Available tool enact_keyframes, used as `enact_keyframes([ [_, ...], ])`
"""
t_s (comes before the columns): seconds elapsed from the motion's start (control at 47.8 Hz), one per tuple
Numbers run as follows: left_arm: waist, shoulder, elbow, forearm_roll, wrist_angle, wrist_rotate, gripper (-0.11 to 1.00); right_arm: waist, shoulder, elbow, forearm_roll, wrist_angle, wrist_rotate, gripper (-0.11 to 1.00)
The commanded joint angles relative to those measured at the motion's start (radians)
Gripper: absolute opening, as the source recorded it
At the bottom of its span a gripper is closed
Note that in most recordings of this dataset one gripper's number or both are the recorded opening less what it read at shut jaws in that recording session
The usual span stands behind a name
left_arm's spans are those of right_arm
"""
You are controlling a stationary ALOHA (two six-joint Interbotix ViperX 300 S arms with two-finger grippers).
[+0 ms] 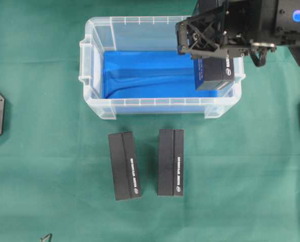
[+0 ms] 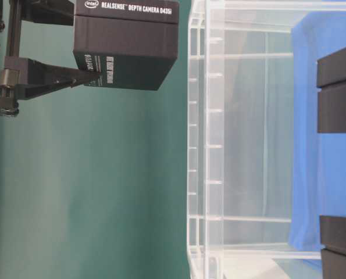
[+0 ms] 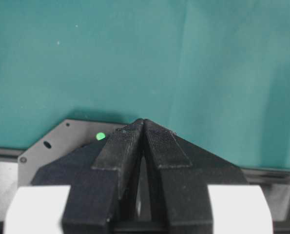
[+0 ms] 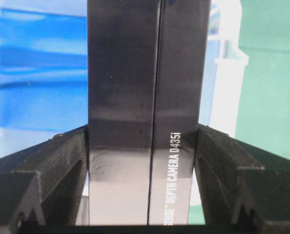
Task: Take the box out of the case with the right arm.
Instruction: 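Lift the held box up out of the bin with the right gripper, then carry the box to the front, right of the other boxes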
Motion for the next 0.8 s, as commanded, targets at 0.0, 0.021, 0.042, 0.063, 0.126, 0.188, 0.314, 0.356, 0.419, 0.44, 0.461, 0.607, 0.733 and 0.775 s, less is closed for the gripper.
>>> enact_keyframes([
  [0.0, 0.005, 0.003, -0.008, 0.003, -0.005, 0.0, 0.0, 0.023, -0.041, -0.029, 0.0, 0.002, 0.002, 0.65],
  [0.021, 0.005, 0.003, -0.005, 0.003, -0.005, 0.0, 0.0, 0.028, -0.041, -0.029, 0.002, 0.002, 0.003, 0.65],
  [0.042, 0.005, 0.003, -0.003, 0.003, -0.005, 0.0, 0.0, 0.034, -0.041, -0.029, 0.002, 0.002, 0.006, 0.65],
  [0.063, 0.005, 0.003, -0.002, 0.003, -0.005, 0.0, 0.0, 0.038, -0.041, -0.029, 0.002, 0.002, 0.008, 0.65],
  [0.126, 0.005, 0.005, 0.0, 0.003, -0.005, 0.0, 0.0, 0.058, -0.041, -0.029, 0.002, 0.003, 0.02, 0.65],
  [0.188, 0.005, 0.005, 0.0, 0.003, -0.005, 0.0, 0.0, 0.083, -0.041, -0.029, 0.002, 0.009, 0.046, 0.65],
  [0.314, 0.005, 0.003, 0.0, 0.003, -0.005, 0.0, 0.0, 0.135, -0.041, -0.029, 0.002, 0.026, 0.089, 0.65],
  [0.356, 0.005, 0.003, 0.0, 0.005, -0.005, 0.0, 0.0, 0.153, -0.041, -0.029, 0.002, 0.032, 0.107, 0.65],
  [0.419, 0.005, 0.002, 0.0, 0.003, -0.005, 0.0, 0.0, 0.19, -0.041, -0.029, 0.002, 0.037, 0.14, 0.65],
  [0.44, 0.005, 0.002, 0.002, 0.003, -0.005, 0.0, 0.0, 0.199, -0.041, -0.029, 0.002, 0.038, 0.149, 0.65],
  [0.461, 0.005, 0.002, 0.002, 0.003, -0.005, 0.0, 0.0, 0.21, -0.041, -0.029, 0.002, 0.04, 0.158, 0.65],
  [0.607, 0.005, 0.002, 0.003, 0.005, -0.005, 0.002, 0.0, 0.284, -0.04, -0.029, 0.002, 0.057, 0.225, 0.65],
  [0.733, 0.005, 0.002, 0.002, 0.003, -0.005, 0.0, 0.0, 0.351, -0.04, -0.031, 0.002, 0.086, 0.287, 0.65],
  [0.775, 0.005, 0.002, 0.003, 0.003, -0.005, 0.0, 0.0, 0.37, -0.041, -0.032, 0.002, 0.094, 0.307, 0.65],
])
